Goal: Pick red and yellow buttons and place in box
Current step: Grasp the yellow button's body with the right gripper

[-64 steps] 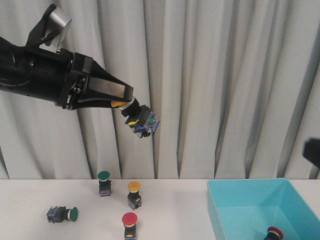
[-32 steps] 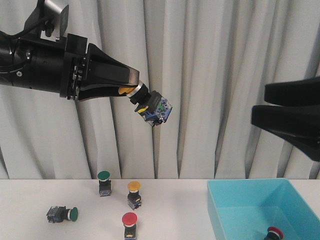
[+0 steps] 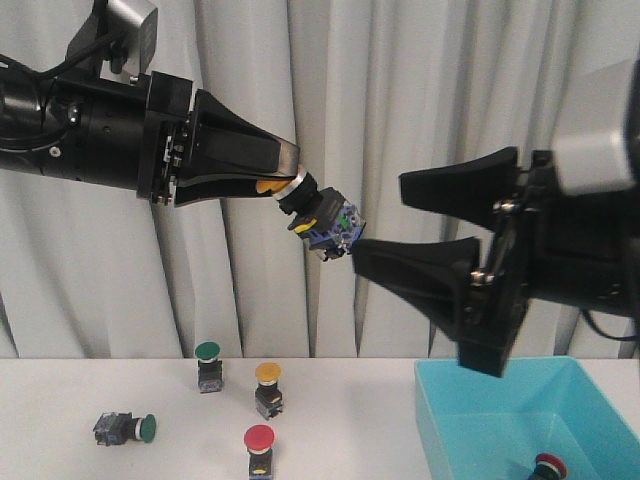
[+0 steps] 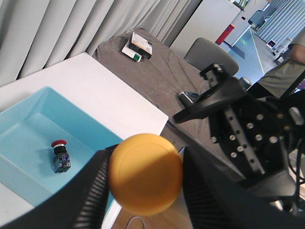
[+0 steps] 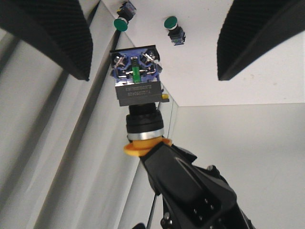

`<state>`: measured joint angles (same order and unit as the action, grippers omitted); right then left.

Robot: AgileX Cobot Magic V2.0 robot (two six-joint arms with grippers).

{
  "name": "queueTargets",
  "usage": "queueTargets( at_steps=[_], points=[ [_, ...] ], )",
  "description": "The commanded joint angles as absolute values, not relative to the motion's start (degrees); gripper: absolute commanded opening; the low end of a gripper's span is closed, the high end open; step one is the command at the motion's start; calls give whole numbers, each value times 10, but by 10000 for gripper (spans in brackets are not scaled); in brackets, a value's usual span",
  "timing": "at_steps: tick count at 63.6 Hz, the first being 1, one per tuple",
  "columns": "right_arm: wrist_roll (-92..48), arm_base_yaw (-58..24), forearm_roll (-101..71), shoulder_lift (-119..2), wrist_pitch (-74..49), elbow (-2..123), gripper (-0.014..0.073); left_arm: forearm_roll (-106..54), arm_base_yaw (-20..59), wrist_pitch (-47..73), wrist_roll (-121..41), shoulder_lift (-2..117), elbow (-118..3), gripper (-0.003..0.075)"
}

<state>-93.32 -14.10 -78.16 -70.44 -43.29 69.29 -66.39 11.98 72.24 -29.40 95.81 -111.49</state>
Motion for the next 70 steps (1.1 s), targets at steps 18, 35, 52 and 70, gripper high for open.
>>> queueTargets(
  at_steps=[18, 35, 52, 70],
  points=[
    [-963, -180, -805, -726, -340, 722, 534, -711, 123, 716, -294, 933, -1131, 41],
    [-929, -180, -789, -765, -379, 774, 534, -711, 123, 716, -294, 933, -1131, 41],
    [-924, -180, -776, -786, -386, 776, 531, -711, 123, 716, -294, 933, -1131, 41],
    [-928, -180, -776, -789, -387, 778, 529, -711, 123, 716, -294, 933, -1131, 41]
  ],
)
